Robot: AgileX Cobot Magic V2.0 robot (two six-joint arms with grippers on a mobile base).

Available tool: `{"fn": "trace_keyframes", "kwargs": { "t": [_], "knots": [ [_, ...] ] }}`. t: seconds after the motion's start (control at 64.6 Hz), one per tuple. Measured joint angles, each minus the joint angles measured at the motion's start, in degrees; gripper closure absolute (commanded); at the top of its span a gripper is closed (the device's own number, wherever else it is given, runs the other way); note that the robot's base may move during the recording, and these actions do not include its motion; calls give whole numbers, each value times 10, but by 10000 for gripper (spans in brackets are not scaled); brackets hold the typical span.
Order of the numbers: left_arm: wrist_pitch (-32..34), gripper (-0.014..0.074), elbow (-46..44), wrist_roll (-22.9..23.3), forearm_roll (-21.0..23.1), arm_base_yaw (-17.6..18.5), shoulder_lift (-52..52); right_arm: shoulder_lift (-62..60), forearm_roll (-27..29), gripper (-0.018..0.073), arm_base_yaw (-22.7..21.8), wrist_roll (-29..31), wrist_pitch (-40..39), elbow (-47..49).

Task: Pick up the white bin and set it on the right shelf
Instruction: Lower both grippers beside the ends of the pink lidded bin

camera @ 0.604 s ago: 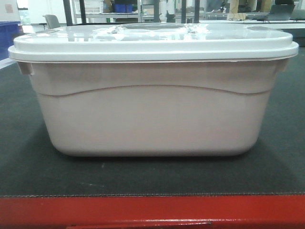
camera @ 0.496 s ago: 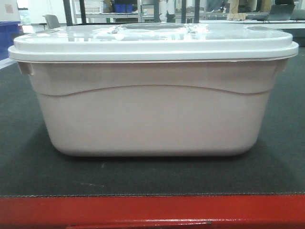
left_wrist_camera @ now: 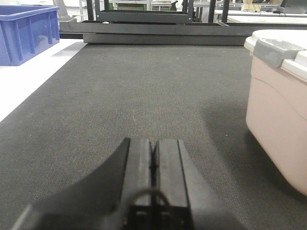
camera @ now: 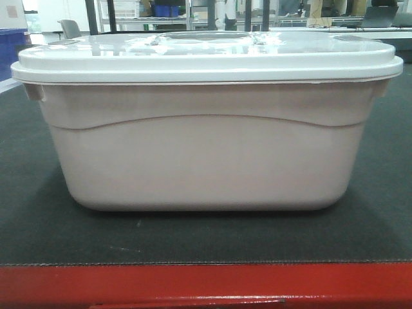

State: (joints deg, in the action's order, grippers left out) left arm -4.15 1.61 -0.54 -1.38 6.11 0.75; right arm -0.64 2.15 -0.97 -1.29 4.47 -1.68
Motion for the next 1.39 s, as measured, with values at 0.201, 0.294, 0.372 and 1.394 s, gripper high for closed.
{"fn": "trace_keyframes", "kwargs": {
  "t": [0.201, 0.294, 0.372, 1.394],
  "knots": [
    [0, 722, 0, 0, 0, 0, 0, 0, 0, 526, 0, 0, 0, 0],
    [0, 722, 0, 0, 0, 0, 0, 0, 0, 526, 0, 0, 0, 0],
    [2, 722, 0, 0, 0, 0, 0, 0, 0, 526, 0, 0, 0, 0],
    [-559, 722, -718, -1, 0, 0, -641, 656, 8, 526, 0, 1, 668, 758]
  ]
}}
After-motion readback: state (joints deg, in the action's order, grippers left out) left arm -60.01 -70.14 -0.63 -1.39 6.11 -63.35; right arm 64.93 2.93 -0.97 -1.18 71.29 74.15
